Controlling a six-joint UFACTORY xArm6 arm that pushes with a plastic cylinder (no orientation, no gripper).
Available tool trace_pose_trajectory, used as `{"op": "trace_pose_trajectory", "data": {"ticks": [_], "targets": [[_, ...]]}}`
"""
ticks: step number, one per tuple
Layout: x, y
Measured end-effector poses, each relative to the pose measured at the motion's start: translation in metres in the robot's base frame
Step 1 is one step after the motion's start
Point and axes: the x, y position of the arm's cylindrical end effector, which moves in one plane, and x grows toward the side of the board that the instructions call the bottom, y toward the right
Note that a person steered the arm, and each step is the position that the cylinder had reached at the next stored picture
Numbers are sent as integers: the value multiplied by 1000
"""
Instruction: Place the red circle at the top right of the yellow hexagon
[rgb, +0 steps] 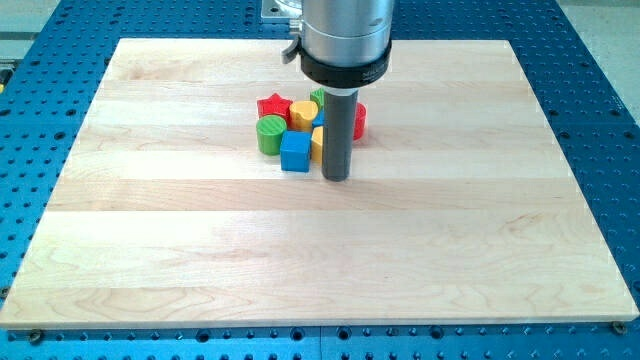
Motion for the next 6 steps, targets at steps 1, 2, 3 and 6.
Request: {"op": "trace_pose_trajectory", "data": {"ticks": [1, 2, 3, 6], "targets": [[-21, 49], [-96, 80], [-86, 26], [-35, 29]]}}
